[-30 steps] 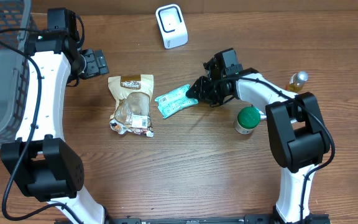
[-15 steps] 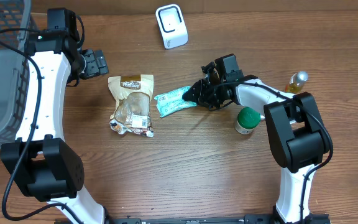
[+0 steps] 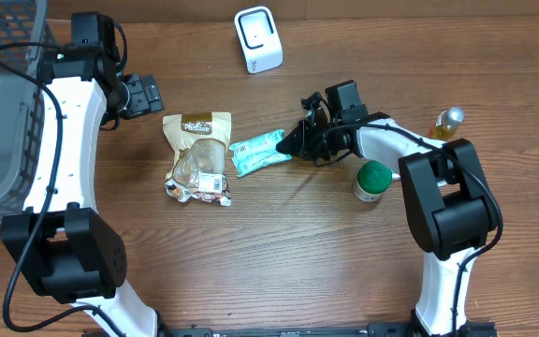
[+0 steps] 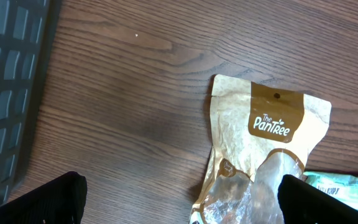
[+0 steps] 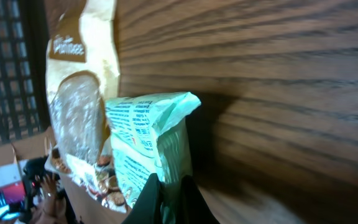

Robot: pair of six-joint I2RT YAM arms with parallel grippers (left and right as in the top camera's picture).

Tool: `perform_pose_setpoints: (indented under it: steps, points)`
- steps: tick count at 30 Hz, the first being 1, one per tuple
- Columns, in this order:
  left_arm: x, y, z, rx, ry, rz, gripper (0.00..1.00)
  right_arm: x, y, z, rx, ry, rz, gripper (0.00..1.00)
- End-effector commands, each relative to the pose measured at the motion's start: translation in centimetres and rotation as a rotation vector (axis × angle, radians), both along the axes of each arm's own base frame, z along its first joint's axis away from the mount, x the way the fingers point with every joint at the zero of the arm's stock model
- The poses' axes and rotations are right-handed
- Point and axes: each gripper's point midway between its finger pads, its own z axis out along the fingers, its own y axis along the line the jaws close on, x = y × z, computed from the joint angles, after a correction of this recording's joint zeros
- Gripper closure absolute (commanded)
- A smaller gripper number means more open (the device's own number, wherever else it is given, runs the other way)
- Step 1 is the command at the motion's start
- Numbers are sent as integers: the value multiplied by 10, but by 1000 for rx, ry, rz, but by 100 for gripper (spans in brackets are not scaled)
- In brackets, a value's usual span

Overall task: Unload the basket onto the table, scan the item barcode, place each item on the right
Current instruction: 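Lift the light-blue packet and hold it over the scanner window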

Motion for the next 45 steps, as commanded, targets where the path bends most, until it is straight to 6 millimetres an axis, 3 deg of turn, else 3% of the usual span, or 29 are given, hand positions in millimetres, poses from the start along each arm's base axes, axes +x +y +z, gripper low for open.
perform_pose_setpoints:
  steps: [1,10,15,17,18,24,29,30,39,45]
  points:
    - [3,-1,7,4,-18,-22,1,14,5,75,64,-258,94,96]
    - [3,-1,7,4,-19,-22,0,15,-9,172,240,-524,190,96]
    - [3,-1,7,4,-18,-22,0,39,-14,263,246,-637,154,97]
    - [3,-1,7,4,-18,-22,0,49,-14,288,195,-723,133,97]
    - [3,-1,7,4,-18,-22,0,64,-18,299,102,-806,87,97]
    - [3,-1,7,4,-18,-22,0,112,-30,289,-390,-1109,3,97]
    - [3,-1,7,4,-18,-22,0,131,-14,278,-722,-1329,124,96]
    - [3,-1,7,4,-18,-22,1,135,-5,267,-789,-1370,179,97]
    - [3,-1,7,4,-18,-22,1,183,6,200,-1087,-1517,368,96]
    - [3,-1,7,4,-19,-22,0,208,14,189,-1204,-1672,381,96]
